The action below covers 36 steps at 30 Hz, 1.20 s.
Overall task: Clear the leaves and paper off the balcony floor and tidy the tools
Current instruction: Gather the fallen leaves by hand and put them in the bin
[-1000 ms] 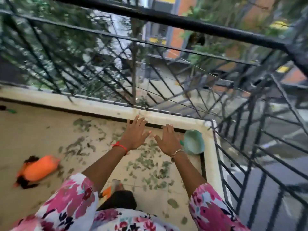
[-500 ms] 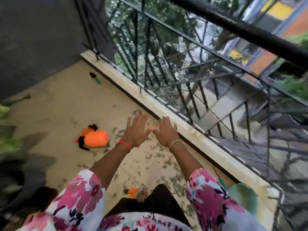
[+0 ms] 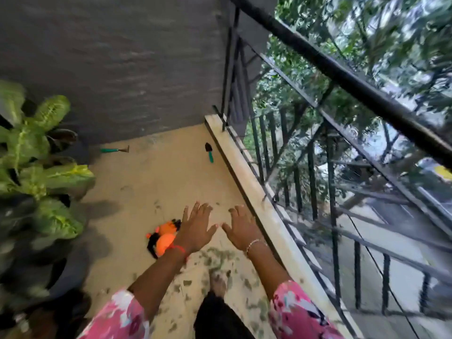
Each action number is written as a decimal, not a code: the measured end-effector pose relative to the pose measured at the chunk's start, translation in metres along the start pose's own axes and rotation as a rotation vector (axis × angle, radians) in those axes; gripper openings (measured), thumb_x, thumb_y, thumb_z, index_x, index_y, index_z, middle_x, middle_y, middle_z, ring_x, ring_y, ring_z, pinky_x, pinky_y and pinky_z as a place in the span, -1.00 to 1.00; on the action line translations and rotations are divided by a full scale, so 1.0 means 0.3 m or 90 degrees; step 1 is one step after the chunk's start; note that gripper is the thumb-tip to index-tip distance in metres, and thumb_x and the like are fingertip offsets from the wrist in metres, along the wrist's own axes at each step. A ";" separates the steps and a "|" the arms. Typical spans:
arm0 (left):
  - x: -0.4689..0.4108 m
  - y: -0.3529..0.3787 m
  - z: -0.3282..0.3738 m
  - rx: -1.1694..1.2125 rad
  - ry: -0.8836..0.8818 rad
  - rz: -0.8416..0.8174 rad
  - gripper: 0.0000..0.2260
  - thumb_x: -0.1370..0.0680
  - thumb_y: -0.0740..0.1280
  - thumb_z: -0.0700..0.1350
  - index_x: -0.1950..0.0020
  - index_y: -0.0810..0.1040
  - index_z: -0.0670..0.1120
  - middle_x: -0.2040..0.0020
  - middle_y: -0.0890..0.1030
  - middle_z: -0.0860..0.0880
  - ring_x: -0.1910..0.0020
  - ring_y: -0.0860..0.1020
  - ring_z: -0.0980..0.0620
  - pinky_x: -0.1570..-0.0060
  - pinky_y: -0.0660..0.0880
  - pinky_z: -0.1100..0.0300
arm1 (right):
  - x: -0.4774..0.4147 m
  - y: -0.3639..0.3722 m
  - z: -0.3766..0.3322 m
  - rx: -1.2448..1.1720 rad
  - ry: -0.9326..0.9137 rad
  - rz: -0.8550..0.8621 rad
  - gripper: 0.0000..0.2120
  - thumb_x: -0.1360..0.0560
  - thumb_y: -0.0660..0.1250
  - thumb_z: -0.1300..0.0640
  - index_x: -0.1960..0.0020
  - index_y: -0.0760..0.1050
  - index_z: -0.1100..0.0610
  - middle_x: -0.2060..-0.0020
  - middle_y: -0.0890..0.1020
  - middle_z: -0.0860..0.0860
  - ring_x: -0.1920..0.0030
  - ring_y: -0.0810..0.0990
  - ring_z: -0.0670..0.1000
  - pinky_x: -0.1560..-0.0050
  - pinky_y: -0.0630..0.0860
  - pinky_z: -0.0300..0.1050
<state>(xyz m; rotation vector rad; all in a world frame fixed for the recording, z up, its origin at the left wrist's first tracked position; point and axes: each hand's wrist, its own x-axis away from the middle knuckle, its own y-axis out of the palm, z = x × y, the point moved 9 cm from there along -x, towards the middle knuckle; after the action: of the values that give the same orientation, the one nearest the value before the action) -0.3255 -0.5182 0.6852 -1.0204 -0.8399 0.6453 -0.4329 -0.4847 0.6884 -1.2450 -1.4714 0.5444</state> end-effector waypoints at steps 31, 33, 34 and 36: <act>-0.752 -0.413 -0.959 -0.001 0.032 -0.082 -0.31 -0.53 -0.06 0.30 -0.50 0.16 -0.14 -0.54 0.11 -0.04 -0.54 0.02 -0.06 -0.47 -0.05 -0.09 | -1.046 -0.212 -0.551 -0.048 0.053 -0.025 -0.45 -0.61 0.08 -0.11 -0.49 0.11 0.16 -0.51 0.08 0.09 -0.52 0.01 0.07 -0.46 0.08 0.09; -0.777 -0.439 -1.139 -0.058 0.029 -0.103 -0.25 -0.55 -0.22 0.32 -0.30 0.46 -0.19 -0.33 0.49 -0.11 -0.36 0.41 -0.12 -0.23 0.38 -0.17 | -1.107 -0.182 -0.651 -0.055 0.074 -0.026 -0.45 -0.61 0.06 -0.11 -0.49 0.11 0.16 -0.51 0.08 0.09 -0.51 0.04 0.07 -0.46 0.10 0.07; -0.797 -0.466 -1.214 -0.101 0.028 -0.070 -0.23 -0.55 -0.25 0.32 -0.24 0.50 -0.18 -0.24 0.57 -0.11 -0.28 0.49 -0.12 -0.14 0.45 -0.15 | -1.134 -0.179 -0.694 -0.057 0.080 -0.023 -0.46 -0.61 0.06 -0.11 -0.49 0.11 0.16 -0.51 0.09 0.10 -0.50 0.06 0.07 -0.46 0.11 0.07; -0.815 -0.513 -1.332 -0.053 0.024 -0.117 -0.26 -0.50 -0.12 0.34 -0.43 0.32 -0.17 -0.45 0.34 -0.10 -0.47 0.25 -0.11 -0.39 0.20 -0.12 | -1.193 -0.167 -0.794 -0.071 0.092 -0.021 -0.46 -0.61 0.06 -0.10 -0.48 0.12 0.16 -0.50 0.10 0.11 -0.49 0.08 0.08 -0.45 0.14 0.07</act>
<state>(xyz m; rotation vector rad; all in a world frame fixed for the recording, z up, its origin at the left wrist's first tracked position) -0.1070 -0.9584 0.6451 -1.0139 -0.9216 0.4375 -0.2833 -0.8894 0.6529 -1.3171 -1.4134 0.3468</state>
